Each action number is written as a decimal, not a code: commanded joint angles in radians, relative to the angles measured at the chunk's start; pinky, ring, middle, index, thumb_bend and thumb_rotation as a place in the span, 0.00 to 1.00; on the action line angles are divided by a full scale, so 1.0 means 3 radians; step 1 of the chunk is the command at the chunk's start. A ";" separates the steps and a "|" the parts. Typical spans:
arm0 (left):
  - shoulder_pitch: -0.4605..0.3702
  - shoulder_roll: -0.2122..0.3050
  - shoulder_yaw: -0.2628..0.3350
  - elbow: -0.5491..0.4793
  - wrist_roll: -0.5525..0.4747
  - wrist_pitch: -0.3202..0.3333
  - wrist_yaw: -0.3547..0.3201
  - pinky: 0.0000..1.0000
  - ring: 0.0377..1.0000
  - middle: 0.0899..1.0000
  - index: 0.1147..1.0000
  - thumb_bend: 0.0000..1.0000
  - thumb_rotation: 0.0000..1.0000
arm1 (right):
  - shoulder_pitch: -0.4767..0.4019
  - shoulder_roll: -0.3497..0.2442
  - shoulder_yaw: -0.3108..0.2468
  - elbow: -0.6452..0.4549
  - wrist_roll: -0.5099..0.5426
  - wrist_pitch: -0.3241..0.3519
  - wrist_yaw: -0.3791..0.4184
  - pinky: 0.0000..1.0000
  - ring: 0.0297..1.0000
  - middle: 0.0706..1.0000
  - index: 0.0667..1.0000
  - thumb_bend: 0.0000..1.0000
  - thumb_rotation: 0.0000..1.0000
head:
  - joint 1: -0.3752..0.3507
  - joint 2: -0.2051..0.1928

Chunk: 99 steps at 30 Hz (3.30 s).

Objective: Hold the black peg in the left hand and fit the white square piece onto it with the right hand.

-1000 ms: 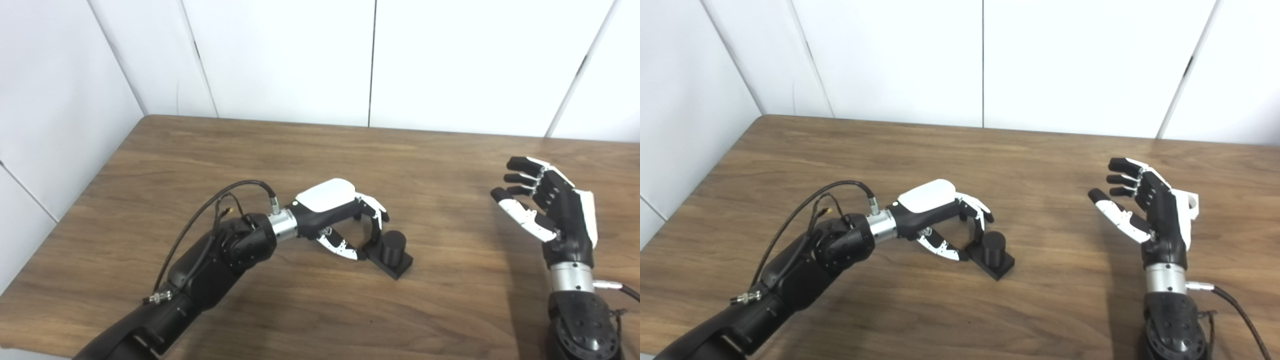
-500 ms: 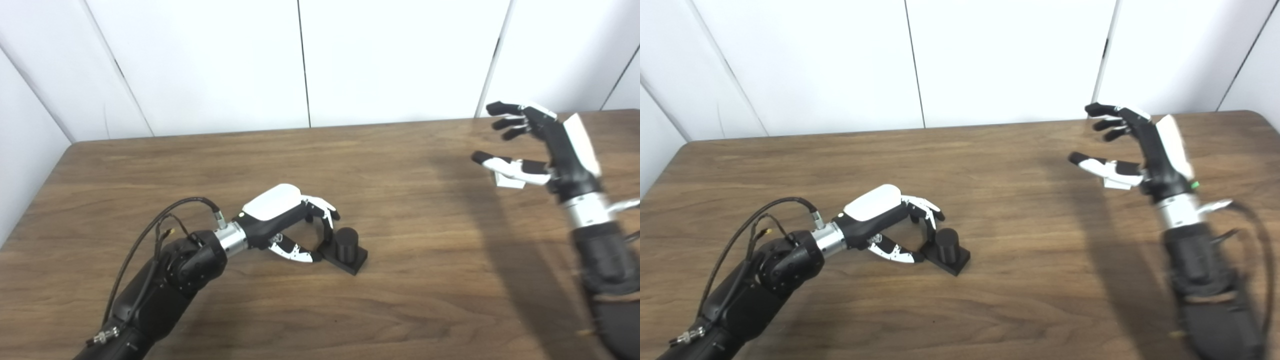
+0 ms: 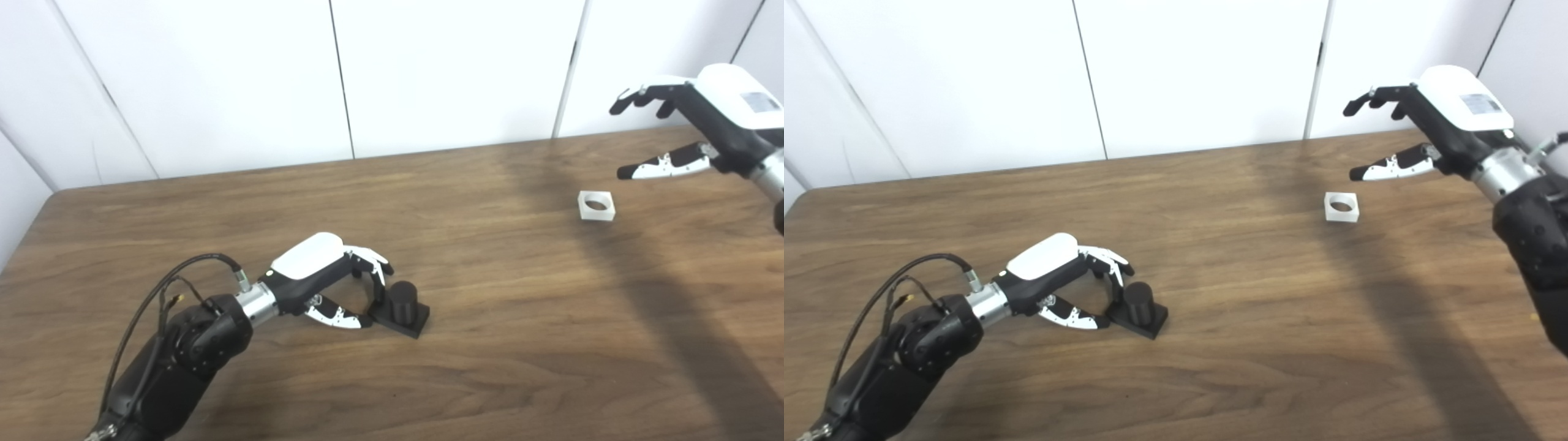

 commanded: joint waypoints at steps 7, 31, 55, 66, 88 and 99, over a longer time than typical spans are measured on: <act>0.0100 0.0030 -0.0058 0.0095 0.0001 -0.0027 -0.0189 0.62 0.73 0.75 0.43 0.52 0.07 | -0.0509 -0.0270 0.0225 0.0379 -0.0188 0.0171 0.0395 0.68 0.79 0.79 0.66 0.77 0.25 | 0.0013 -0.0007; 0.0085 0.0026 -0.0074 0.0167 0.0039 -0.0082 -0.0161 0.62 0.74 0.75 0.43 0.52 0.07 | -0.1054 0.0037 0.0868 0.1766 -0.0211 0.0130 0.0683 0.72 0.87 0.86 0.74 0.82 0.32 | 0.0074 -0.0065; 0.0100 0.0071 -0.0054 0.0133 0.0033 -0.0085 -0.0158 0.61 0.73 0.75 0.43 0.52 0.07 | -0.1107 0.0250 0.1034 0.2440 -0.0289 0.0058 0.0322 0.73 0.85 0.85 0.74 0.79 0.31 | 0.0151 -0.0055; 0.0084 0.0078 -0.0066 0.0125 0.0041 -0.0090 -0.0160 0.62 0.73 0.75 0.43 0.52 0.07 | -0.1051 0.0278 0.1040 0.2570 -0.0246 -0.0114 0.0001 0.72 0.83 0.81 0.68 0.77 0.25 | 0.0153 -0.0046; 0.0075 0.0070 -0.0047 0.0103 0.0030 -0.0061 -0.0188 0.63 0.74 0.75 0.43 0.52 0.07 | -0.1023 0.0286 0.1130 0.2610 -0.0232 -0.0205 -0.0086 0.74 0.81 0.78 0.46 0.52 0.15 | 0.0197 -0.0001; 0.0066 0.0061 -0.0057 0.0126 0.0018 -0.0086 -0.0172 0.61 0.73 0.75 0.43 0.52 0.07 | -0.0989 0.0270 0.1121 0.2573 -0.0240 -0.0194 -0.0130 0.75 0.82 0.78 0.45 0.52 0.15 | 0.0211 0.0012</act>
